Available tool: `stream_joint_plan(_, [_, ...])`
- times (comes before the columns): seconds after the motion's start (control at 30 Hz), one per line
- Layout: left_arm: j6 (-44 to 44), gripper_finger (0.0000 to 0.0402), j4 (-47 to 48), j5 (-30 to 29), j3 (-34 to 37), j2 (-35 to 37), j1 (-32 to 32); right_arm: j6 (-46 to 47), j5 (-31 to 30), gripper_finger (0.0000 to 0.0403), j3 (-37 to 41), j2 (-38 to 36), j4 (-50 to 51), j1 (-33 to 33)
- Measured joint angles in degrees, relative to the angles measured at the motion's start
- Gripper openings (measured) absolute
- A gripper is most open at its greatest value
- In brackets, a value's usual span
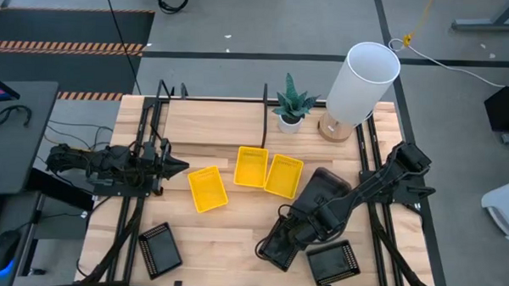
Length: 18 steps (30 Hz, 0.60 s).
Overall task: Stack baskets on shelf by color
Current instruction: Put the stacked transparent black bins on the shelf
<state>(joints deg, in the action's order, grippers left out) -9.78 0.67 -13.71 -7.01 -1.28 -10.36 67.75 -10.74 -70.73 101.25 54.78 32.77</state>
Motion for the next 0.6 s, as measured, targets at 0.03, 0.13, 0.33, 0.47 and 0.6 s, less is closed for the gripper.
stream_joint_plan(0.03, [0.0,0.0028,0.0,0.0,0.0,0.0,0.0,-0.4,0.3,0.0054,0.1,0.0,0.0,-0.1])
stream_joint_plan(0.13, [0.0,0.0029,0.0,0.0,0.0,0.0,0.0,-0.9,0.7,0.0022,0.2,0.0,0.2,-0.2])
stream_joint_plan(0.33, [0.0,0.0038,0.0,0.0,0.0,0.0,0.0,-0.9,2.0,0.0017,-4.2,0.0,3.7,-0.4])
stream_joint_plan(0.47, [0.0,0.0041,0.0,0.0,0.0,0.0,0.0,0.1,2.3,0.0017,-9.9,0.0,6.8,-0.4])
stream_joint_plan(0.6, [0.0,0.0038,0.0,0.0,0.0,0.0,0.0,1.0,0.1,0.0017,-15.6,0.0,9.0,-0.2])
